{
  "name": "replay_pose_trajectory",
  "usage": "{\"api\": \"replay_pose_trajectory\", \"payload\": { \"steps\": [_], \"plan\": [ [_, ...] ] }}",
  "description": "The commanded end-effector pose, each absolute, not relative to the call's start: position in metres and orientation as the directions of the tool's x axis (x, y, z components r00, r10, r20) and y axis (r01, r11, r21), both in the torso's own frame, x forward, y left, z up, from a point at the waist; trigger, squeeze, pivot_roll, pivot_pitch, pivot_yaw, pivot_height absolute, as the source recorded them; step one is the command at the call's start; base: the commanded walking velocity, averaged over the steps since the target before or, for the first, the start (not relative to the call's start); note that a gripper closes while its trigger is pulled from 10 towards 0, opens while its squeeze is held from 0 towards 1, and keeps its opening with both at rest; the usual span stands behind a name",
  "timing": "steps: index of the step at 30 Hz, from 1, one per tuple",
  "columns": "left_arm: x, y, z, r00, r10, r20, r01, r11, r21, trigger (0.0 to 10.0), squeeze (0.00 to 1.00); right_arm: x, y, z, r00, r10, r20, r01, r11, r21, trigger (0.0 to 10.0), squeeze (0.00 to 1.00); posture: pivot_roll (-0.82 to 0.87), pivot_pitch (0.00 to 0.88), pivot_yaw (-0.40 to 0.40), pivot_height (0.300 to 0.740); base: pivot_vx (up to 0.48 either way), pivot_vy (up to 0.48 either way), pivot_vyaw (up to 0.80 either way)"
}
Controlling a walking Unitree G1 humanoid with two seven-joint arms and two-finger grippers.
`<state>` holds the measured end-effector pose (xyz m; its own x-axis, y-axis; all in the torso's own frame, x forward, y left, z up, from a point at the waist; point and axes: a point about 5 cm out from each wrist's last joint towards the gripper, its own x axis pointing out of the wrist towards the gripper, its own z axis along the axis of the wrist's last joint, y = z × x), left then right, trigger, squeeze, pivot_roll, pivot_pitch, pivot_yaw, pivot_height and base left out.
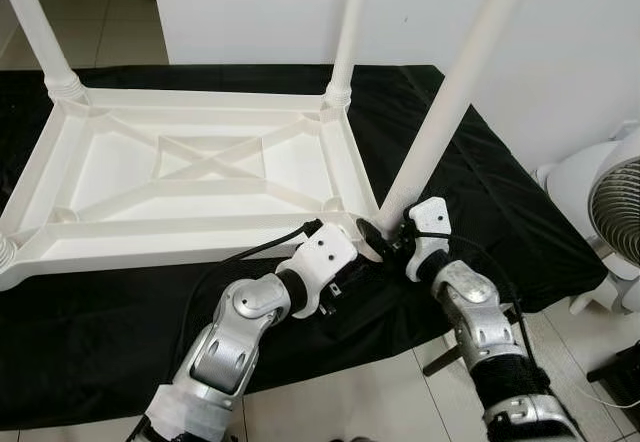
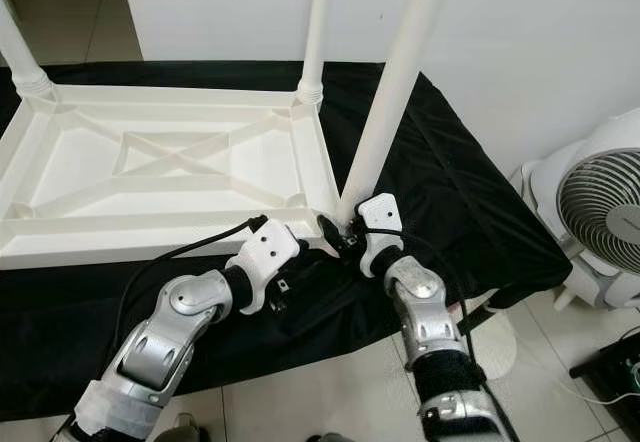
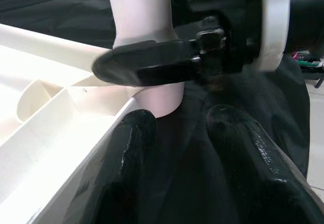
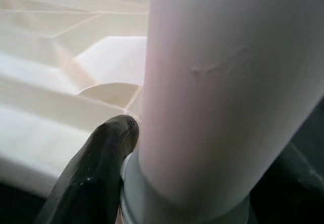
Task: Building children table
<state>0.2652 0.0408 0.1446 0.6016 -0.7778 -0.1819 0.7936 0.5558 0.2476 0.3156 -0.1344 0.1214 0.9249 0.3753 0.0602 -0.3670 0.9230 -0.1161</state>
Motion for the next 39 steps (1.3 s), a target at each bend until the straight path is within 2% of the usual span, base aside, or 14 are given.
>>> {"api": "replay_pose_trajectory", "payload": {
  "steps": [1,2,3,5,13,14,15,23,24,26,28,31,35,39],
  "plan": [
    [0.267,0.040,0.141,0.636,-0.750,-0.183,0.768,0.591,0.247,10.0,0.00,0.315,-0.141,0.125,0.971,0.229,0.070,-0.222,0.971,-0.093,10.0,0.00,0.05,0.039,-0.087,0.740,0.000,0.000,0.00],
    [0.266,0.039,0.141,0.634,-0.751,-0.183,0.769,0.590,0.247,10.0,0.00,0.314,-0.140,0.124,0.990,0.125,0.067,-0.121,0.991,-0.054,10.0,0.00,0.05,0.037,-0.089,0.740,0.000,0.000,0.00],
    [0.266,0.039,0.141,0.634,-0.751,-0.183,0.769,0.590,0.247,10.0,0.00,0.314,-0.140,0.124,0.990,0.125,0.067,-0.121,0.991,-0.054,10.0,0.00,0.05,0.037,-0.089,0.740,0.000,0.000,0.00],
    [0.266,0.038,0.141,0.633,-0.753,-0.182,0.770,0.588,0.246,10.0,0.00,0.311,-0.139,0.120,0.999,-0.031,0.035,0.031,0.999,-0.005,10.0,0.00,0.06,0.031,-0.092,0.740,0.000,0.000,0.00],
    [0.266,0.037,0.141,0.632,-0.754,-0.180,0.771,0.588,0.243,10.0,0.00,0.310,-0.127,0.123,0.999,0.011,0.047,-0.011,1.000,-0.009,10.0,0.00,0.06,0.028,-0.092,0.740,0.000,0.000,0.00],
    [0.265,0.036,0.141,0.631,-0.755,-0.180,0.772,0.588,0.242,10.0,0.00,0.310,-0.126,0.125,0.998,0.027,0.054,-0.026,1.000,-0.007,10.0,0.30,0.06,0.026,-0.094,0.740,0.000,0.000,0.00],
    [0.265,0.036,0.140,0.632,-0.754,-0.181,0.771,0.588,0.242,10.0,0.00,0.309,-0.126,0.128,0.996,0.051,0.076,-0.052,0.999,0.013,10.0,1.00,0.07,0.024,-0.098,0.740,0.000,0.000,0.00],
    [0.265,0.037,0.140,0.637,-0.749,-0.180,0.767,0.595,0.240,10.0,0.00,0.311,-0.139,0.142,0.975,0.147,0.170,-0.143,0.989,-0.031,10.0,1.00,0.07,0.020,-0.097,0.740,0.000,0.000,0.00],
    [0.265,0.037,0.140,0.637,-0.749,-0.180,0.767,0.594,0.241,10.0,0.00,0.313,-0.145,0.144,0.966,0.192,0.170,-0.185,0.981,-0.058,10.0,0.00,0.07,0.020,-0.096,0.740,0.000,0.000,0.00],
    [0.266,0.037,0.141,0.638,-0.749,-0.180,0.767,0.595,0.242,10.0,0.00,0.316,-0.156,0.147,0.949,0.276,0.155,-0.259,0.958,-0.120,10.0,0.00,0.07,0.021,-0.096,0.740,0.000,0.000,0.00],
    [0.266,0.037,0.141,0.638,-0.749,-0.180,0.767,0.595,0.242,10.0,0.00,0.316,-0.156,0.147,0.949,0.276,0.155,-0.259,0.958,-0.120,10.0,0.00,0.07,0.021,-0.096,0.740,0.000,0.000,0.00],
    [0.266,0.038,0.141,0.639,-0.748,-0.179,0.766,0.596,0.243,10.0,0.00,0.319,-0.162,0.148,0.919,0.375,0.123,-0.354,0.921,-0.160,10.0,0.00,0.07,0.023,-0.090,0.740,0.000,0.000,0.00],
    [0.267,0.039,0.141,0.641,-0.746,-0.180,0.764,0.597,0.243,10.0,0.00,0.323,-0.163,0.148,0.843,0.532,0.075,-0.514,0.840,-0.177,10.0,0.00,0.07,0.028,-0.088,0.740,0.000,0.000,0.00],
    [0.267,0.039,0.142,0.641,-0.746,-0.180,0.764,0.597,0.243,10.0,0.00,0.331,-0.159,0.147,0.787,0.616,0.040,-0.594,0.774,-0.219,10.0,0.00,0.07,0.031,-0.078,0.740,0.000,0.000,0.00]
  ]
}}
